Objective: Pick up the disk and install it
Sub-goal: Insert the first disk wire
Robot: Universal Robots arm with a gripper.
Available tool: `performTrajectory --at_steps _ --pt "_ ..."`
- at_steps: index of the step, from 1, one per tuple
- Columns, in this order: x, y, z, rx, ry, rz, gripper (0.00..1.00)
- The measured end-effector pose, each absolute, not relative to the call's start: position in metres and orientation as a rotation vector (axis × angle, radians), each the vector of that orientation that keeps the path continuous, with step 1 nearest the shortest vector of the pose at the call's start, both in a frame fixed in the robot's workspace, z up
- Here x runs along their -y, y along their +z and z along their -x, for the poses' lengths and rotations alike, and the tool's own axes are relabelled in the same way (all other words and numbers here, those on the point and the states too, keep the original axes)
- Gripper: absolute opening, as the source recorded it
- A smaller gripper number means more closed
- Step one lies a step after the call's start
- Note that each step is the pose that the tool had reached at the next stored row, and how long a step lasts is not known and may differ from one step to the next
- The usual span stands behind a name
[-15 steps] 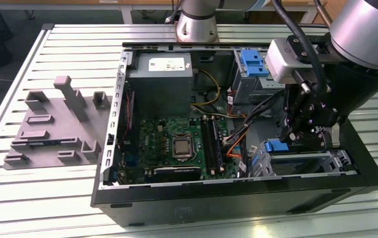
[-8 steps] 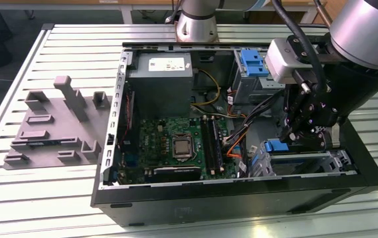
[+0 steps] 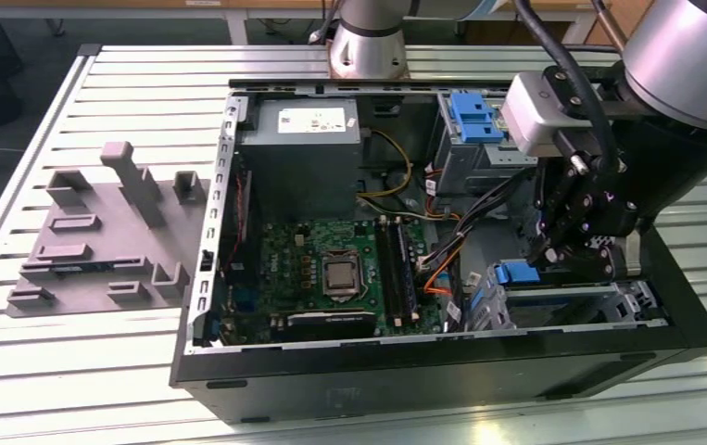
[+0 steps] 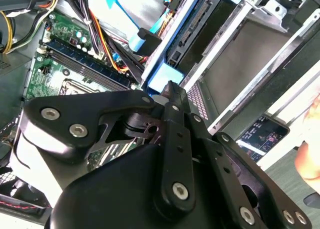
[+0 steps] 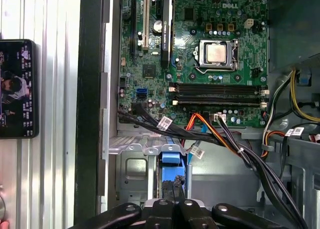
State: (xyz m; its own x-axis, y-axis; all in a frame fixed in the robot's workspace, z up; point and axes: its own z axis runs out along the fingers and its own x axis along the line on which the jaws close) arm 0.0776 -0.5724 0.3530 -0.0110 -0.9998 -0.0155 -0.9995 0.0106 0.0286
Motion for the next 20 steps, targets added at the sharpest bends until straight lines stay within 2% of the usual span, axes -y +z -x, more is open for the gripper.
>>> performTrajectory --at_steps 20 --pt "0.572 0.361 -0.089 2.226 -0.049 -2.203 0.11"
